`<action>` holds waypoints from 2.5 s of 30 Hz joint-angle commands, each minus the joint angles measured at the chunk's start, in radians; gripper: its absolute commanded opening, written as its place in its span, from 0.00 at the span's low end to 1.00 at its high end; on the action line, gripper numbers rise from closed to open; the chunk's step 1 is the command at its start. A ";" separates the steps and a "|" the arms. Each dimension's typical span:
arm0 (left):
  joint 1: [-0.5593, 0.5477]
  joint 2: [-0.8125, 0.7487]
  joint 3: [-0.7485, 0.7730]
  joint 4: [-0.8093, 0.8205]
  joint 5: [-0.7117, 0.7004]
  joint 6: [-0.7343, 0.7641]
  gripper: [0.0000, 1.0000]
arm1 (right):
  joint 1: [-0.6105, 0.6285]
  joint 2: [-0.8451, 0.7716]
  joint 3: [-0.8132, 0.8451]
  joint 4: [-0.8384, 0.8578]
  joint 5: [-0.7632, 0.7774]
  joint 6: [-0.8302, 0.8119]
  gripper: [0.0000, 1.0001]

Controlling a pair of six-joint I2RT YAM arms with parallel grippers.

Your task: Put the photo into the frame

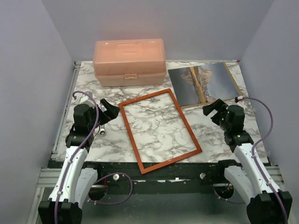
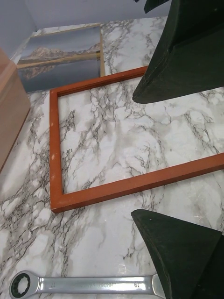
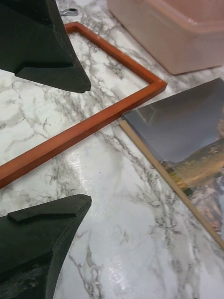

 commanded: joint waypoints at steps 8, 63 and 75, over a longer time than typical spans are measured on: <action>0.007 0.122 0.032 0.009 0.112 0.000 0.98 | -0.002 0.134 0.047 -0.168 -0.129 0.022 1.00; -0.257 0.820 0.271 -0.065 -0.011 0.005 0.90 | 0.236 0.500 -0.039 -0.025 -0.534 0.149 1.00; -0.266 0.815 0.345 -0.211 -0.207 0.053 0.97 | 0.311 0.512 -0.017 -0.012 -0.466 0.184 1.00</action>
